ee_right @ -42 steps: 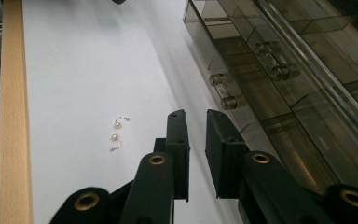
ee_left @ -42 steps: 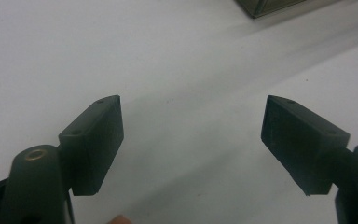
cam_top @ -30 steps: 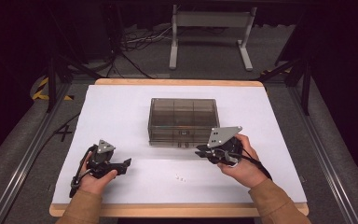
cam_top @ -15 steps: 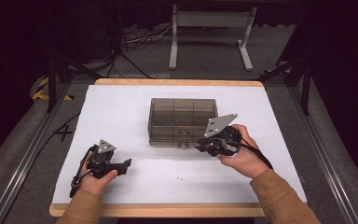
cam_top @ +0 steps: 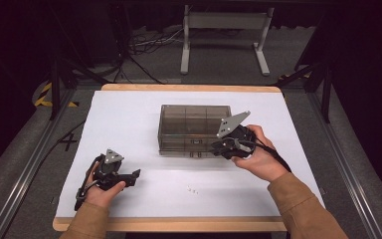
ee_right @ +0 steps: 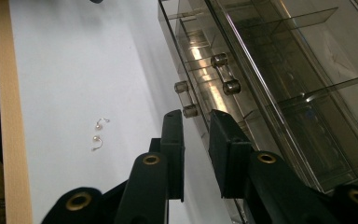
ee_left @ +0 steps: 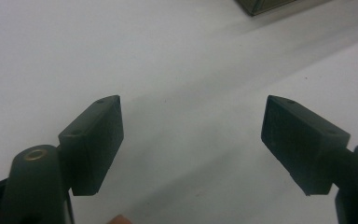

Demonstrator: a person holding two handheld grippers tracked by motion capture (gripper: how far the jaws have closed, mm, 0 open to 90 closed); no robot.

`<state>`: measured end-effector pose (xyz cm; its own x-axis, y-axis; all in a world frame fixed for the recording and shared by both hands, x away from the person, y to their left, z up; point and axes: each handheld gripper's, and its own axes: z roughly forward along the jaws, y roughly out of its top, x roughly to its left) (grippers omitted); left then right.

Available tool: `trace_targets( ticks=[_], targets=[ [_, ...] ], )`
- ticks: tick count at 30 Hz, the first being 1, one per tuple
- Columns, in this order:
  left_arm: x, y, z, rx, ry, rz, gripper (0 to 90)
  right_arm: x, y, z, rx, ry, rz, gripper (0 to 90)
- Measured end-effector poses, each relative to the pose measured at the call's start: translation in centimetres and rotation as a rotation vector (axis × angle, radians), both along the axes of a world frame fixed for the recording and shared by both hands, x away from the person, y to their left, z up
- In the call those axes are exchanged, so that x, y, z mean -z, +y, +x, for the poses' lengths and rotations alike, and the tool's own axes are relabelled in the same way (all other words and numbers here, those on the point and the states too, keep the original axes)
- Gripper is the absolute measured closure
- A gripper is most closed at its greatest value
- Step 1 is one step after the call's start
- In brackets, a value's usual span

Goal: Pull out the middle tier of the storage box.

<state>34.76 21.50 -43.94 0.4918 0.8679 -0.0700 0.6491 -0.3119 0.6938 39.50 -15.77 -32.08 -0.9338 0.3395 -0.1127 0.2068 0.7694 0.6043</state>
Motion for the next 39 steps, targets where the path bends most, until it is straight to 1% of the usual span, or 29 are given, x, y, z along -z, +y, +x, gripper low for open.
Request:
trace_targets(
  ticks=[4,7,14,16,20,23,28,29,31,32,39],
  targets=[
    [0.0,0.0,0.0,0.001,-0.003,0.0,21.6,0.3,-0.1,0.5,0.004,0.01,-0.008,75.1],
    [0.0,0.0,0.0,0.002,0.0,0.0,21.6,0.9,-0.1,0.8,0.001,0.027,-0.028,75.6],
    [0.0,-0.1,0.0,0.002,0.002,0.001,21.6,2.1,-0.2,1.9,0.006,0.032,-0.078,72.6],
    [0.0,-0.1,0.0,0.004,0.002,0.002,21.6,2.3,-0.3,2.0,0.004,0.034,-0.081,72.4],
    [0.1,-0.1,0.0,0.003,0.003,0.003,21.6,3.0,-0.4,2.5,0.002,0.048,-0.098,71.6],
    [0.1,-0.2,0.0,0.009,0.001,0.01,21.5,3.5,-0.5,2.8,0.015,0.069,-0.114,71.1],
    [0.1,-0.2,0.0,0.01,0.002,0.008,21.5,4.0,-0.5,3.1,0.009,0.075,-0.123,71.0],
    [0.1,-0.2,0.0,0.011,0.003,0.008,21.5,4.1,-0.5,3.1,0.011,0.084,-0.13,70.9],
    [0.1,-0.2,0.0,0.011,0.004,0.007,21.5,4.4,-0.5,3.2,0.006,0.086,-0.135,70.8],
    [0.1,-0.2,0.0,0.011,0.004,0.008,21.5,4.5,-0.5,3.2,0.012,0.095,-0.138,70.7],
    [0.1,-0.2,0.0,0.009,0.004,0.01,21.5,5.1,-0.5,3.5,-0.001,0.102,-0.158,70.4]
  ],
)
